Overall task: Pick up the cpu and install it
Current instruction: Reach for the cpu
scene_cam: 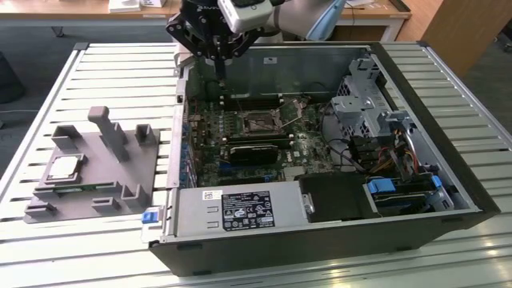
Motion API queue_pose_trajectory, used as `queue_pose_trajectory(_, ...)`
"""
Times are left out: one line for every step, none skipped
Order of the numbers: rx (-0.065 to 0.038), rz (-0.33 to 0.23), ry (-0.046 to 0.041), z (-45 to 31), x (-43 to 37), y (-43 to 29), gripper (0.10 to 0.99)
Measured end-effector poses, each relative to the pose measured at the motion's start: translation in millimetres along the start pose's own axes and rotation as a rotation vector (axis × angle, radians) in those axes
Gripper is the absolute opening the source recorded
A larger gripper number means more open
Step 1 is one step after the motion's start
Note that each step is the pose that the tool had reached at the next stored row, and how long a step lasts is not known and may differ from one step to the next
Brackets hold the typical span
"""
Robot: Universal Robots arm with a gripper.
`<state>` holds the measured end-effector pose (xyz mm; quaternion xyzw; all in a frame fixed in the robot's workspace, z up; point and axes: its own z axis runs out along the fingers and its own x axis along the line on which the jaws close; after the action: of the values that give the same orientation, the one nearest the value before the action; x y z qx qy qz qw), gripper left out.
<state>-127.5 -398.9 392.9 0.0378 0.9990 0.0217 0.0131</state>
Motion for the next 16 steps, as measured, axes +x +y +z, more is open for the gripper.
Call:
queue_pose_trajectory(0.000,0.000,0.0000,0.0,0.3,0.0,0.106)
queue_pose_trajectory(0.000,0.000,0.0000,0.1,0.6,0.0,0.106)
queue_pose_trajectory(0.000,0.000,0.0000,0.1,1.0,-0.1,0.106)
queue_pose_trajectory(0.000,0.000,0.0000,0.2,1.4,-0.1,0.106)
queue_pose_trajectory(0.000,0.000,0.0000,0.2,1.8,-0.1,0.106)
queue_pose_trajectory(0.000,0.000,0.0000,0.2,2.1,-0.2,0.106)
queue_pose_trajectory(0.000,0.000,0.0000,0.2,2.4,-0.2,0.106)
queue_pose_trajectory(0.000,0.000,0.0000,0.3,2.7,-0.2,0.106)
queue_pose_trajectory(0.000,0.000,0.0000,0.3,3.1,-0.3,0.106)
queue_pose_trajectory(0.000,0.000,0.0000,0.3,3.4,-0.3,0.106)
queue_pose_trajectory(0.000,0.000,0.0000,0.4,3.7,-0.3,0.106)
queue_pose_trajectory(0.000,0.000,0.0000,0.4,4.1,-0.3,0.106)
queue_pose_trajectory(0.000,0.000,0.0000,0.4,4.4,-0.4,0.106)
queue_pose_trajectory(0.000,0.000,0.0000,0.5,4.7,-0.4,0.106)
queue_pose_trajectory(0.000,0.000,0.0000,0.5,5.0,-0.4,0.106)
queue_pose_trajectory(0.000,0.000,0.0000,0.6,5.2,-0.4,0.106)
